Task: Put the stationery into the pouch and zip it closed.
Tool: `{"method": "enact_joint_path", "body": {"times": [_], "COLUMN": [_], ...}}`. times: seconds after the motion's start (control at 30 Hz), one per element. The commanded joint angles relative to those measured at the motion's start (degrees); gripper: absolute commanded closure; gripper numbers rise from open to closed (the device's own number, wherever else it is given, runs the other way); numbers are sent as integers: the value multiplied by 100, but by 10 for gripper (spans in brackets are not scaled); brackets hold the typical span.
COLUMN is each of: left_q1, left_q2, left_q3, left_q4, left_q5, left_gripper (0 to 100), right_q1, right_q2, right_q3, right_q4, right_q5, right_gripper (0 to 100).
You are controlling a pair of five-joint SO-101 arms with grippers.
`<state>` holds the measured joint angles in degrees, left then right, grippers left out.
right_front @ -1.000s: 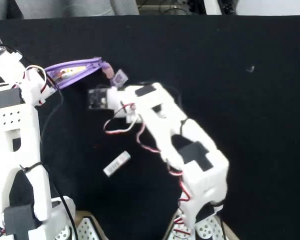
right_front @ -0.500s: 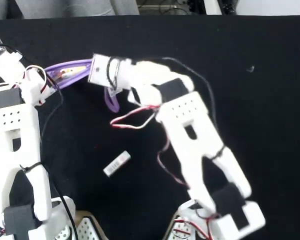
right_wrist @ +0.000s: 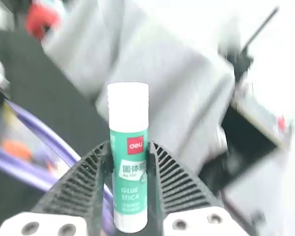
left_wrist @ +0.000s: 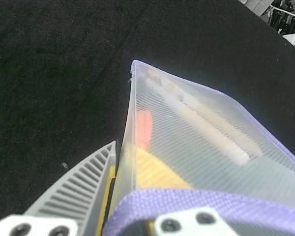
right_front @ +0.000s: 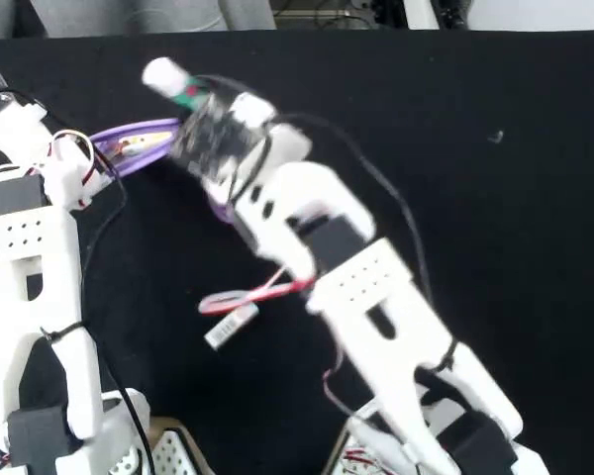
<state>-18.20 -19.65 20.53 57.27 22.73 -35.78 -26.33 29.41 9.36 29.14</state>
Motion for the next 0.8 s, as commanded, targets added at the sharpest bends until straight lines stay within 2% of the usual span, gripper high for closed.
{"method": "enact_joint_path", "body": {"times": [0.0, 0.13, 0.27, 0.5, 0.77], "left_q1": [101, 84, 92, 84, 75], "left_q2": [97, 97, 97, 97, 97], "left_q3": [127, 127, 127, 127, 127], "left_q4": [-79, -79, -79, -88, -88], "left_q5": [44, 44, 44, 44, 44], "left_gripper": [971, 971, 971, 971, 971], "right_q1": [-519, -870, -967, -501, -202], "right_q2": [-295, -295, -242, 514, 655], "right_q3": [497, 1015, 1262, 1138, 1323], "right_q4": [-1644, -2866, -3191, -3780, -4009], "right_q5": [-70, -79, -255, -1934, -3341], "right_gripper": [988, 988, 988, 988, 988]}}
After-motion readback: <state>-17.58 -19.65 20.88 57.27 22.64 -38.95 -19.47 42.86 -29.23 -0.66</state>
